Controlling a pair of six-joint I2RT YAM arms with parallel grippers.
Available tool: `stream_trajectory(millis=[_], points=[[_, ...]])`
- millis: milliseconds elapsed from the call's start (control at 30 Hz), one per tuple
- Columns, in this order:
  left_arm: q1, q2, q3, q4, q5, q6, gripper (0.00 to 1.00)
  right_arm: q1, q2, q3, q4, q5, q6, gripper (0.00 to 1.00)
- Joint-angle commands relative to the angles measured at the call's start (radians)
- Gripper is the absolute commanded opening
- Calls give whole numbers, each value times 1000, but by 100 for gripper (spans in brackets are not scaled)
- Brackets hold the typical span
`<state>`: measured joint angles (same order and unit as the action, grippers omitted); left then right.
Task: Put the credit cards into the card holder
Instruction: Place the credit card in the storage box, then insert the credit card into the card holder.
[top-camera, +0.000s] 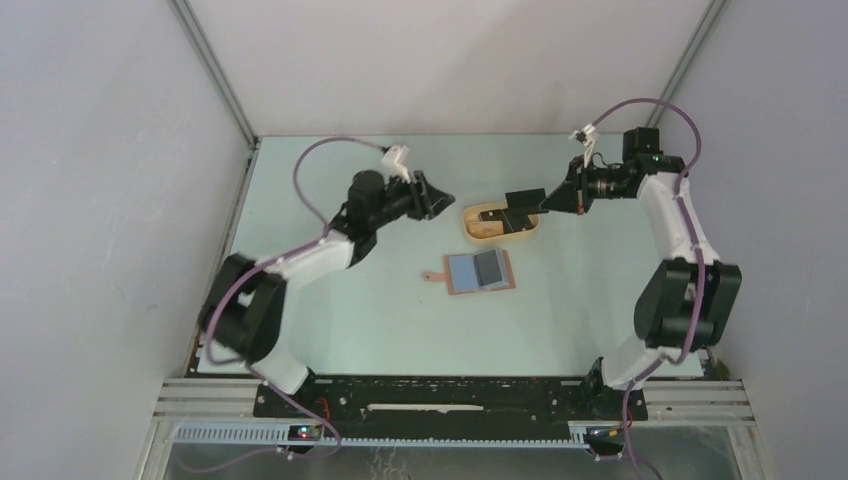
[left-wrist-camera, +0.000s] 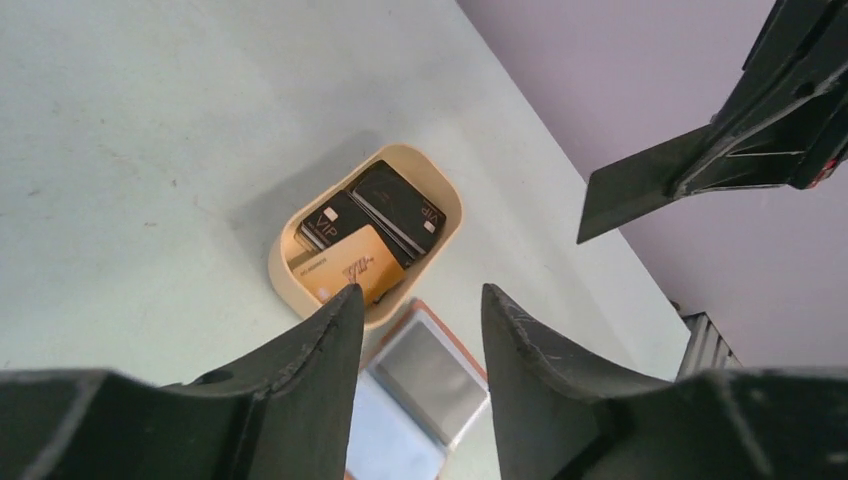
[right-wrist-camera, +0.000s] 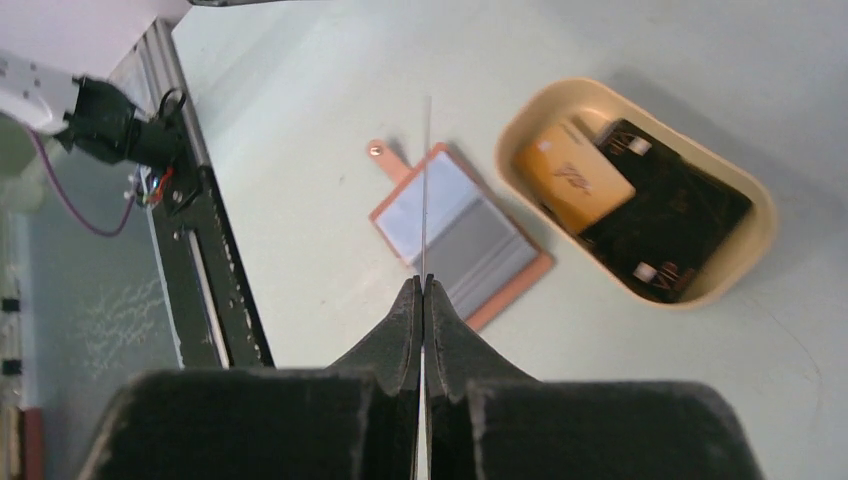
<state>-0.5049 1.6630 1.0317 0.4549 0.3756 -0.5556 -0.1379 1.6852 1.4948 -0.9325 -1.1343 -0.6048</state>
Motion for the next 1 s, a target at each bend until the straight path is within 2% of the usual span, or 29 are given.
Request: stream_trajectory(millis=[0, 100, 167, 200, 233, 300, 433, 533, 600, 700, 967], points=[[-33, -254, -271, 187, -103, 139, 55, 122, -207, -100, -68, 38, -162, 0], [-35, -409, -455, 355, -99, 168, 66, 270, -284, -178, -106, 158, -232, 0], [-34, -482, -574, 511, -79, 183, 82, 366, -290, -211, -148, 209, -282, 0], [-34, -510, -629, 586, -75, 178, 94, 408, -287, -224, -157, 232, -286, 0], [-32, -530, -673, 643, -69, 157, 99, 443, -281, -231, -169, 248, -293, 0], [-23, -554, -738, 729, -15, 105, 100, 492, -261, -236, -192, 271, -313, 0], [-21, -533, -758, 785, 220, 12, 96, 575, -197, -235, -236, 290, -368, 0], [-31, -499, -794, 864, 303, -78, 94, 644, -146, -231, -277, 279, -405, 0], [-46, -490, -849, 942, 296, -116, 94, 671, -118, -221, -290, 285, -408, 0], [-79, -517, -902, 929, 250, -93, 94, 682, -96, -207, -307, 290, -412, 0], [-204, -598, -896, 681, 132, 59, 93, 663, -96, -202, -320, 258, -420, 0]])
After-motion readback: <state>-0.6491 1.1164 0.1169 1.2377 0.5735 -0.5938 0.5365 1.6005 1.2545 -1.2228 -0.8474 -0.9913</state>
